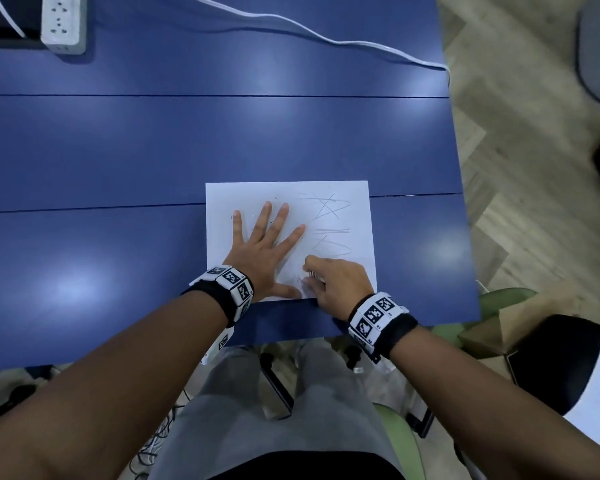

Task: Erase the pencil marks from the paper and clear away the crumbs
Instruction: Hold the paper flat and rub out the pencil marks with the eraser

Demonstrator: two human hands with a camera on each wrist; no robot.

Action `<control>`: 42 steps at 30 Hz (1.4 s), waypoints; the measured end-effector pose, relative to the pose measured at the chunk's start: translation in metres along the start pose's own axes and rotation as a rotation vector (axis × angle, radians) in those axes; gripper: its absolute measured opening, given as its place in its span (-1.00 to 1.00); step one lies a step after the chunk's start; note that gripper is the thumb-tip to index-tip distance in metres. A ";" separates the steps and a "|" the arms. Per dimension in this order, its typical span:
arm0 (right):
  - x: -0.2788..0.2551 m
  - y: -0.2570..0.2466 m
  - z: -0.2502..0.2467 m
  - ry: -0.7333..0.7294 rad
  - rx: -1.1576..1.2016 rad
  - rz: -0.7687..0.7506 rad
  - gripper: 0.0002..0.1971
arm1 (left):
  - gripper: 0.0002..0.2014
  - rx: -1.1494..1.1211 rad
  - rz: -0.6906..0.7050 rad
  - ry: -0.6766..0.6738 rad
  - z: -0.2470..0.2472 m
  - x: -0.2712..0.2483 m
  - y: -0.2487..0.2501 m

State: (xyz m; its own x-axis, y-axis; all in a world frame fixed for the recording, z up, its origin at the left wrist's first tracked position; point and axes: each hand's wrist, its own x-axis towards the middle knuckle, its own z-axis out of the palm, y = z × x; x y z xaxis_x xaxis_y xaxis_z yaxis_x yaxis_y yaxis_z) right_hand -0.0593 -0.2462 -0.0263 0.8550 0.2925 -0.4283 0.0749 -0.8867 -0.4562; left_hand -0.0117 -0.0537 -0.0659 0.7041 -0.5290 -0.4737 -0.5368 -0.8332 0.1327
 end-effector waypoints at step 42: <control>0.001 0.007 -0.007 0.136 0.151 0.232 -0.81 | 0.18 0.014 -0.025 -0.057 -0.013 0.000 -0.004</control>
State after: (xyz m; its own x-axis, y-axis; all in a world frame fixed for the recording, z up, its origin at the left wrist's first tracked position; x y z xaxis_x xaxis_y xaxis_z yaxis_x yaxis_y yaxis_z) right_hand -0.0538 -0.2550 -0.0246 0.9021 0.0284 -0.4306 -0.1988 -0.8582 -0.4732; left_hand -0.0037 -0.0526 -0.0555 0.6903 -0.4974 -0.5254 -0.5258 -0.8437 0.1079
